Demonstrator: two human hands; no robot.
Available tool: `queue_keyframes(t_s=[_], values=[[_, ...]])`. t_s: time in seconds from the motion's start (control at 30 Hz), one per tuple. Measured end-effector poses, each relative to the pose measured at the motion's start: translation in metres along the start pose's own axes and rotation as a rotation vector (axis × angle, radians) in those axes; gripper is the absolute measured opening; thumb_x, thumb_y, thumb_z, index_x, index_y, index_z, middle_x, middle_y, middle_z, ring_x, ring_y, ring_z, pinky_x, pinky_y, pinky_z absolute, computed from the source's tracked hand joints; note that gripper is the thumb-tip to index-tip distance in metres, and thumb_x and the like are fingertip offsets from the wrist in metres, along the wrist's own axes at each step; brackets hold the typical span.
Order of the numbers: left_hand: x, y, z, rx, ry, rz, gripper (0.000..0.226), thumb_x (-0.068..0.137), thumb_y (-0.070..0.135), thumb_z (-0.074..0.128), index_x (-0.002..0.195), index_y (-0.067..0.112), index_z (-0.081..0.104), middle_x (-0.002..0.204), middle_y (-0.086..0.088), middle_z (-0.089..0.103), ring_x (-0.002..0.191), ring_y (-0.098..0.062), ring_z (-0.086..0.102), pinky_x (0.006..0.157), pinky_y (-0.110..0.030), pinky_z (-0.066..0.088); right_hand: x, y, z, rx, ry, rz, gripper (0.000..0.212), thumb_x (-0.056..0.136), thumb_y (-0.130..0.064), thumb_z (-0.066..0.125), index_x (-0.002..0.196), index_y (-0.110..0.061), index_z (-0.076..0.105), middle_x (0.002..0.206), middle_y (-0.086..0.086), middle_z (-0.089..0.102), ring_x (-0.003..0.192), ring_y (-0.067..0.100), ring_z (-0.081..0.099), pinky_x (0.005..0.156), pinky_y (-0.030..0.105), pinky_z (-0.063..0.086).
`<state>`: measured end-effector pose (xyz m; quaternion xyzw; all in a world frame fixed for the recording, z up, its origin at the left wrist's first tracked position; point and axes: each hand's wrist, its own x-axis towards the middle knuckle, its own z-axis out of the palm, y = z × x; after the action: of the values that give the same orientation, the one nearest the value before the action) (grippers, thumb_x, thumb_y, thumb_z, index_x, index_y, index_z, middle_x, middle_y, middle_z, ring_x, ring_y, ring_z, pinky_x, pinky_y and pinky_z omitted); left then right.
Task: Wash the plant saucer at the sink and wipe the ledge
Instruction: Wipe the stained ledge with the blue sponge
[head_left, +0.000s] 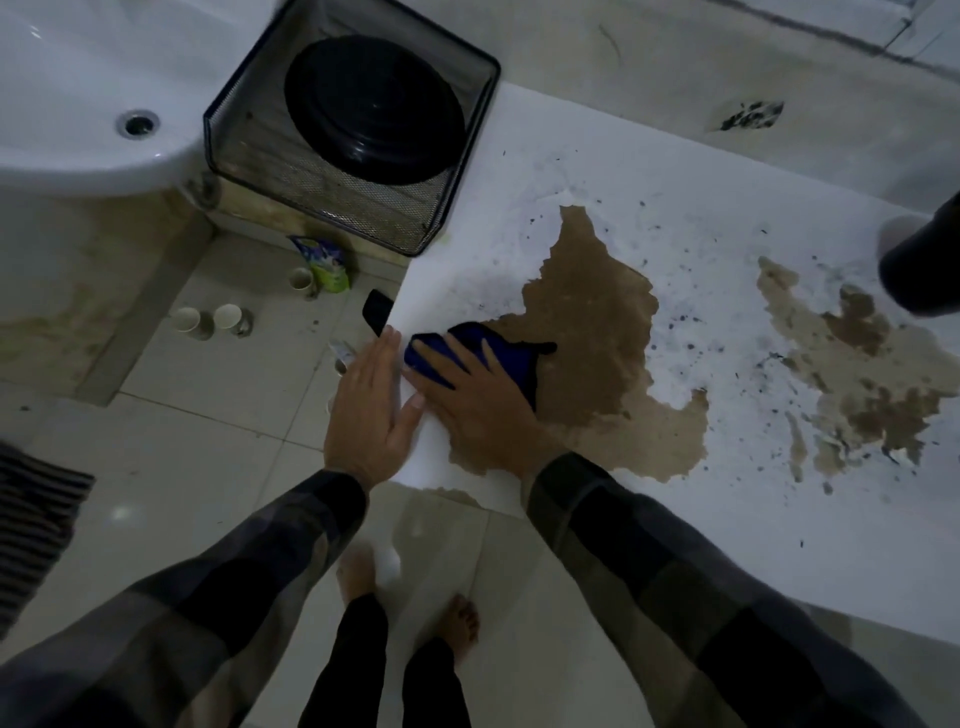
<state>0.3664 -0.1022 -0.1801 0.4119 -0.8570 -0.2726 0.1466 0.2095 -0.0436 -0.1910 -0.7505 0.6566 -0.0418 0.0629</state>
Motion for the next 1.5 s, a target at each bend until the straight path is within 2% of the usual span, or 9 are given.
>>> queue_keyframes(t_s=[0.2, 0.4, 0.63, 0.8, 0.93, 1.03, 1.2, 1.37, 1.5], values=[[-0.002, 0.001, 0.001, -0.025, 0.043, -0.048, 0.075, 0.091, 0.052, 0.027, 0.147, 0.003, 0.025, 0.153, -0.013, 0.028, 0.140, -0.025, 0.029, 0.116, -0.033, 0.020, 0.056, 0.026, -0.013, -0.022, -0.009, 0.253, 0.047, 0.101, -0.032, 0.030, 0.147, -0.031, 0.024, 0.157, -0.001, 0.018, 0.144, 0.031, 0.015, 0.112, 0.059, 0.015], [0.001, 0.002, 0.006, 0.146, 0.035, -0.057, 0.071, 0.092, 0.049, 0.030, 0.146, 0.003, 0.026, 0.152, -0.016, 0.030, 0.140, -0.028, 0.030, 0.115, -0.034, 0.017, 0.048, 0.091, -0.031, 0.096, 0.042, 0.534, 0.042, 0.101, -0.040, 0.023, 0.141, -0.033, 0.035, 0.157, -0.003, 0.018, 0.145, 0.031, 0.004, 0.112, 0.063, 0.002], [0.000, -0.009, 0.004, 0.313, -0.104, 0.008, 0.079, 0.092, 0.058, 0.016, 0.148, 0.002, 0.020, 0.155, -0.019, 0.020, 0.143, -0.031, 0.021, 0.118, -0.044, 0.017, -0.030, 0.086, -0.019, 0.120, 0.071, 0.405, 0.052, 0.099, -0.047, 0.019, 0.134, -0.022, 0.049, 0.151, 0.003, 0.035, 0.143, 0.031, 0.021, 0.114, 0.052, 0.021], [-0.012, -0.027, -0.003, 0.414, -0.184, 0.057, 0.079, 0.094, 0.057, 0.013, 0.151, 0.003, 0.004, 0.158, -0.017, 0.002, 0.147, -0.028, 0.004, 0.120, -0.039, 0.003, -0.083, 0.035, -0.017, 0.221, 0.082, 0.141, 0.049, 0.100, -0.042, 0.022, 0.139, -0.020, 0.043, 0.150, 0.001, 0.037, 0.143, 0.029, 0.021, 0.115, 0.048, 0.018], [-0.018, -0.029, -0.002, 0.398, -0.203, 0.037, 0.072, 0.096, 0.048, 0.015, 0.150, 0.001, 0.005, 0.158, -0.019, 0.003, 0.147, -0.031, 0.004, 0.118, -0.048, 0.015, -0.067, -0.002, -0.010, 0.227, 0.043, 0.050, 0.052, 0.101, -0.037, 0.022, 0.146, -0.011, 0.028, 0.152, 0.004, 0.033, 0.143, 0.025, 0.023, 0.115, 0.050, 0.019], [-0.022, -0.029, -0.002, 0.379, -0.206, 0.030, 0.070, 0.093, 0.039, 0.021, 0.150, 0.001, 0.006, 0.158, -0.017, 0.001, 0.146, -0.032, 0.004, 0.118, -0.049, 0.014, -0.040, -0.006, -0.004, 0.168, 0.042, 0.020, 0.056, 0.102, -0.036, 0.012, 0.142, -0.002, 0.032, 0.147, 0.011, 0.040, 0.138, 0.030, 0.035, 0.110, 0.054, 0.031], [-0.027, -0.028, -0.001, 0.350, -0.175, 0.028, 0.069, 0.092, 0.037, 0.023, 0.150, 0.004, 0.008, 0.157, -0.011, -0.004, 0.146, -0.029, 0.004, 0.119, -0.045, 0.010, 0.016, -0.003, -0.004, 0.047, -0.028, -0.068, 0.053, 0.097, -0.035, 0.026, 0.140, -0.009, 0.041, 0.145, 0.008, 0.044, 0.136, 0.030, 0.038, 0.110, 0.052, 0.032], [-0.027, -0.030, -0.001, 0.365, -0.182, 0.040, 0.069, 0.093, 0.038, 0.021, 0.150, 0.000, 0.010, 0.158, -0.017, 0.003, 0.146, -0.032, 0.007, 0.117, -0.050, 0.018, 0.081, 0.022, -0.015, 0.085, 0.007, 0.169, 0.048, 0.098, -0.031, 0.029, 0.143, -0.018, 0.036, 0.150, 0.003, 0.035, 0.142, 0.031, 0.022, 0.113, 0.052, 0.021], [-0.028, -0.030, 0.001, 0.405, -0.171, 0.032, 0.070, 0.093, 0.040, 0.020, 0.150, 0.003, 0.006, 0.158, -0.016, 0.001, 0.146, -0.032, 0.003, 0.119, -0.046, 0.011, 0.078, 0.069, -0.027, 0.070, 0.088, 0.398, 0.041, 0.099, -0.032, 0.032, 0.139, -0.023, 0.039, 0.152, 0.002, 0.032, 0.143, 0.032, 0.016, 0.113, 0.057, 0.011]])
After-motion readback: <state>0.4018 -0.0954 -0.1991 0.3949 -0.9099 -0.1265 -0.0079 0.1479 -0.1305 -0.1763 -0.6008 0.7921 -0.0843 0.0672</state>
